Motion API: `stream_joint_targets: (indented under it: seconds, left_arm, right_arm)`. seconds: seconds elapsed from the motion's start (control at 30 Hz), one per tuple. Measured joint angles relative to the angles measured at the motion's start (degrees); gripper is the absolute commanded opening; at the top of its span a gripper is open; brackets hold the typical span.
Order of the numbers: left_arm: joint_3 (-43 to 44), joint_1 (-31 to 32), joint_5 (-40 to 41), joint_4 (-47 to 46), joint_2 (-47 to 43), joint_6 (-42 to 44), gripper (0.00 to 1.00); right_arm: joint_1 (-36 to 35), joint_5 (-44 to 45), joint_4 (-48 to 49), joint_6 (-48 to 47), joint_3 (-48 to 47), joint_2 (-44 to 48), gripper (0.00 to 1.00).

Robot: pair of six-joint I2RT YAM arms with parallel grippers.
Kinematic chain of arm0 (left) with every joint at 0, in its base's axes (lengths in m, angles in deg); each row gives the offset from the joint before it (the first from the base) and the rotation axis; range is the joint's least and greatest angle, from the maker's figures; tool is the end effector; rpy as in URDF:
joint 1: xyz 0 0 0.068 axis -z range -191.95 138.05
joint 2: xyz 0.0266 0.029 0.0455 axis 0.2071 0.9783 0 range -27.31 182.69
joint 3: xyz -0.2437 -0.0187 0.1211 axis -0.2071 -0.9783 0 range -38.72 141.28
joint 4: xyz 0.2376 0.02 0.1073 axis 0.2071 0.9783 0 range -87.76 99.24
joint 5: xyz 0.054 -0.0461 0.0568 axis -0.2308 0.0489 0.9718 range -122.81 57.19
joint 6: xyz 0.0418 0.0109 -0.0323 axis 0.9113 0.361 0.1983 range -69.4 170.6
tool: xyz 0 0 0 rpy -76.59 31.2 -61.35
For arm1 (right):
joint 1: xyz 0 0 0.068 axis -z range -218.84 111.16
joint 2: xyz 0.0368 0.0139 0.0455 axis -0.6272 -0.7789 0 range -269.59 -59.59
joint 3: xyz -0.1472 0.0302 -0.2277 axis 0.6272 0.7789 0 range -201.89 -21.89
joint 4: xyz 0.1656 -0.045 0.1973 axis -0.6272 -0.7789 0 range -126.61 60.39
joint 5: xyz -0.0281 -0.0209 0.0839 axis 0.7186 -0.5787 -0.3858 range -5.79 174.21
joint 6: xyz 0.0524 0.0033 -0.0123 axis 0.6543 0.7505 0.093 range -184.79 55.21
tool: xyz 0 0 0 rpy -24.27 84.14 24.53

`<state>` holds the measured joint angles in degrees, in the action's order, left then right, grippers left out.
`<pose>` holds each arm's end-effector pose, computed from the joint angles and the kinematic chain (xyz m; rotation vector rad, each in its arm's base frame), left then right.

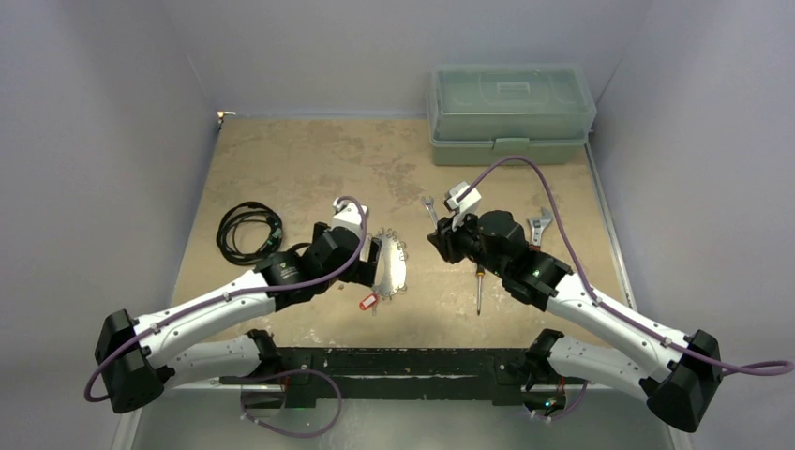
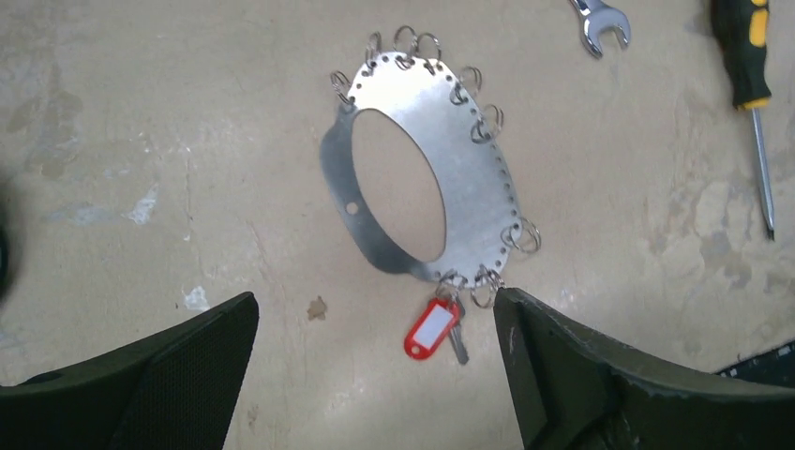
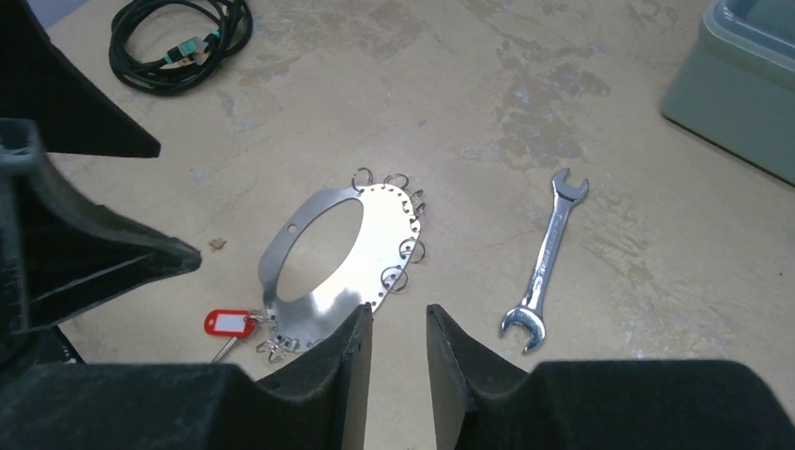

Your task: Put the keys on the keyring

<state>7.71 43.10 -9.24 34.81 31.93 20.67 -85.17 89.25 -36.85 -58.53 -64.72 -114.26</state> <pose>0.1332 -0.1657 0.2686 0.3066 2.2771 -0.2824 0.1561 0.1590 0.3015 -0.6069 1.8415 0.5349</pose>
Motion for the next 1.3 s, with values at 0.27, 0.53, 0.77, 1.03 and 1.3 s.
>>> stream_joint_targets:
  seconds: [0.27,0.53,0.77,1.03,1.3]
  left_arm:
    - [-3.5,-4.6,1.9,-9.5,6.5,0.9,0.99]
    - [8.6,-4.6,7.9,-12.3,6.5,9.7,0.99]
    - [10.6,-4.7,19.3,-18.8,4.0,21.8,0.99]
    - [7.6,-5.2,27.6,-18.3,3.4,23.4,0.99]
    - [7.1,-5.2,29.5,-17.3,-0.6,23.2,0.99]
  right_arm:
    - [0.0,0.1,0.0,4.8,0.0,-0.1,0.99]
    - [0.0,7.1,-0.1,12.0,0.0,4.1,0.99]
    - [0.0,16.9,-1.2,18.2,0.5,15.0,0.99]
    - [0.1,26.1,-5.8,20.0,2.3,21.5,0.99]
    - [0.1,25.5,-7.3,20.3,2.6,18.9,0.99]
